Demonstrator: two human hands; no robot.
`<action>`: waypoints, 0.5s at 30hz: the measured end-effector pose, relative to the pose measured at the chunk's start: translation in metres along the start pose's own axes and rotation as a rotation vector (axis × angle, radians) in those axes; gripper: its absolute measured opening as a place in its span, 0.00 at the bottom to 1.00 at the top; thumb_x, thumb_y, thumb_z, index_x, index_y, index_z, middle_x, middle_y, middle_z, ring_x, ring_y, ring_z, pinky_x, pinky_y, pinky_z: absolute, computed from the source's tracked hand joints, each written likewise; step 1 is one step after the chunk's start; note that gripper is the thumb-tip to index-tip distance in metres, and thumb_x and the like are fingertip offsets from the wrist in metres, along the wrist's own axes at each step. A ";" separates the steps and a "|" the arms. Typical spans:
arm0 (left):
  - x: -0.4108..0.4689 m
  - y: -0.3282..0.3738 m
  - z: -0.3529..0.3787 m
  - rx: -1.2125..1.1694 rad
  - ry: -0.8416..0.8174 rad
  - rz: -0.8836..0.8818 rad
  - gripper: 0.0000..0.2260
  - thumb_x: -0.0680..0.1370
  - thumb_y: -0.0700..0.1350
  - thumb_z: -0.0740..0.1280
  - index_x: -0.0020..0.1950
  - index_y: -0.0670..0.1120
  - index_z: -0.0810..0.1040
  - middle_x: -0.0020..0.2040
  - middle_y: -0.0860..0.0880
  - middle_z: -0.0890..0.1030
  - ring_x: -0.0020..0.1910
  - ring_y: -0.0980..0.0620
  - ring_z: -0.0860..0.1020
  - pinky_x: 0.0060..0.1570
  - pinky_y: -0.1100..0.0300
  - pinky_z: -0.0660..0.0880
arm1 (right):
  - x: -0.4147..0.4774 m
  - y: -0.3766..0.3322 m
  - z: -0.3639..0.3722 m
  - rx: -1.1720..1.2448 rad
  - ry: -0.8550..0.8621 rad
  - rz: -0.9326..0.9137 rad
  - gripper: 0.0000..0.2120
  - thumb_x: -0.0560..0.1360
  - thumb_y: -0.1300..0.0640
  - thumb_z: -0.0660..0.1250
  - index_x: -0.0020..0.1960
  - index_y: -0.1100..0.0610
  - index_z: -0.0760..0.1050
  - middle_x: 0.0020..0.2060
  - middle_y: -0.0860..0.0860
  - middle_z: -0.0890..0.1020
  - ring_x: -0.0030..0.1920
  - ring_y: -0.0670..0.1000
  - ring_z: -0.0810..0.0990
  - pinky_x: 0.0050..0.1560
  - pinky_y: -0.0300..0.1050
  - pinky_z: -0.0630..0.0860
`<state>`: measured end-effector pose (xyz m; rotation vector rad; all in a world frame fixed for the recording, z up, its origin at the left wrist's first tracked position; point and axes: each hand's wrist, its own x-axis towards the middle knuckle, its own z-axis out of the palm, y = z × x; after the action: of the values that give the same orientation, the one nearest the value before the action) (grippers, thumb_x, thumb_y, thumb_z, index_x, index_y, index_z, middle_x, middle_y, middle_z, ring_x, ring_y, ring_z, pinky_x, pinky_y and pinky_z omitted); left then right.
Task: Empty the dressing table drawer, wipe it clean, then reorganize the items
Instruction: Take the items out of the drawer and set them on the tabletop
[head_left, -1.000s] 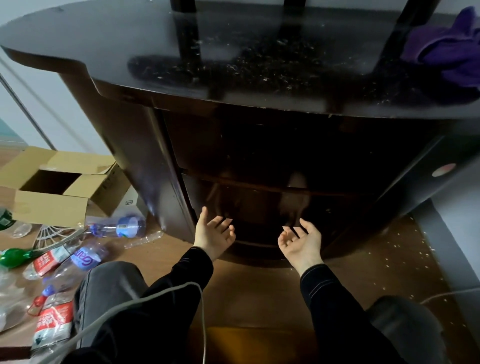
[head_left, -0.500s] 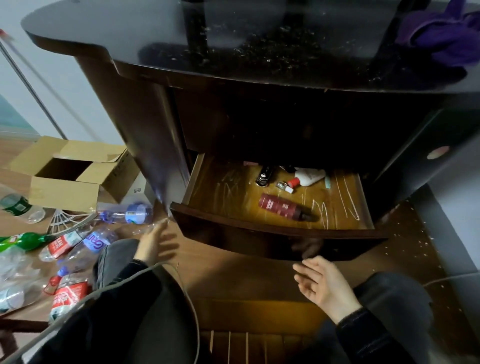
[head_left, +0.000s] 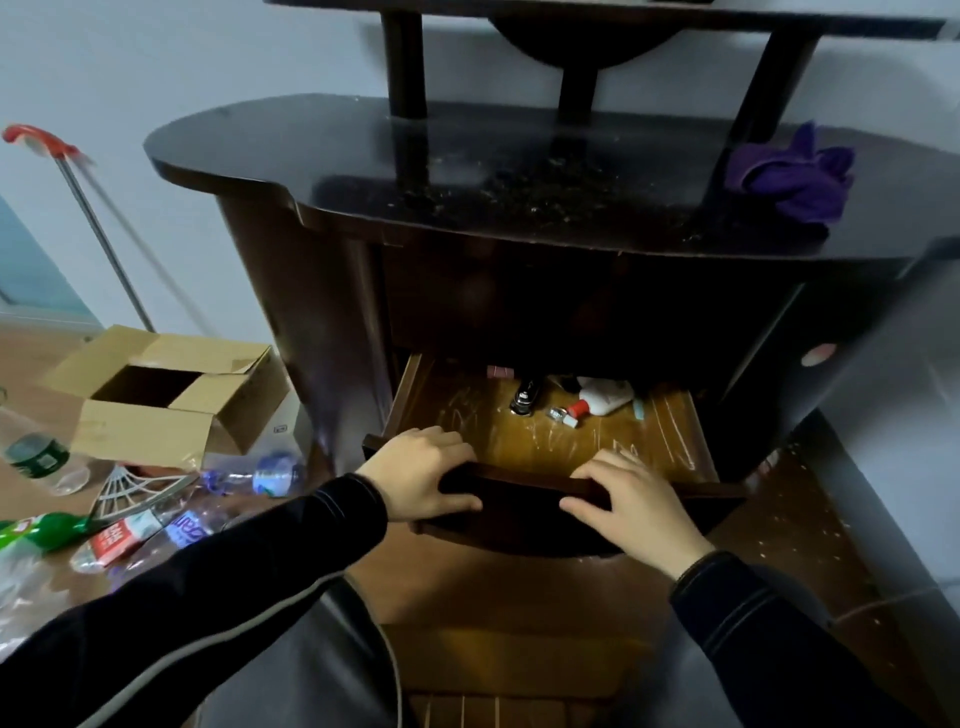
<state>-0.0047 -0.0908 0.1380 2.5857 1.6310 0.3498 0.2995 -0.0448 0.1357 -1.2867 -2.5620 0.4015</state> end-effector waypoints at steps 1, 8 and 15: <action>0.000 0.001 0.005 0.008 0.054 0.002 0.19 0.78 0.63 0.67 0.56 0.48 0.80 0.50 0.51 0.79 0.49 0.48 0.77 0.49 0.56 0.73 | -0.001 0.002 0.002 -0.022 0.028 -0.027 0.18 0.78 0.39 0.65 0.60 0.49 0.79 0.51 0.39 0.76 0.58 0.45 0.75 0.62 0.41 0.71; -0.029 0.021 0.011 0.045 0.228 0.134 0.16 0.78 0.61 0.66 0.44 0.48 0.78 0.41 0.52 0.77 0.38 0.50 0.76 0.36 0.56 0.73 | -0.037 -0.005 0.007 0.080 0.085 -0.097 0.13 0.77 0.44 0.69 0.57 0.50 0.81 0.46 0.36 0.72 0.50 0.40 0.72 0.47 0.30 0.68; -0.065 0.053 0.013 -0.044 0.163 0.189 0.17 0.80 0.61 0.65 0.43 0.47 0.77 0.40 0.53 0.76 0.37 0.49 0.75 0.35 0.55 0.73 | -0.089 -0.019 0.005 0.145 0.013 -0.088 0.18 0.77 0.40 0.63 0.56 0.50 0.82 0.47 0.39 0.76 0.51 0.42 0.74 0.50 0.40 0.75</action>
<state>0.0182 -0.1711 0.1242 2.7489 1.4049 0.6165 0.3360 -0.1284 0.1291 -1.1188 -2.5161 0.5478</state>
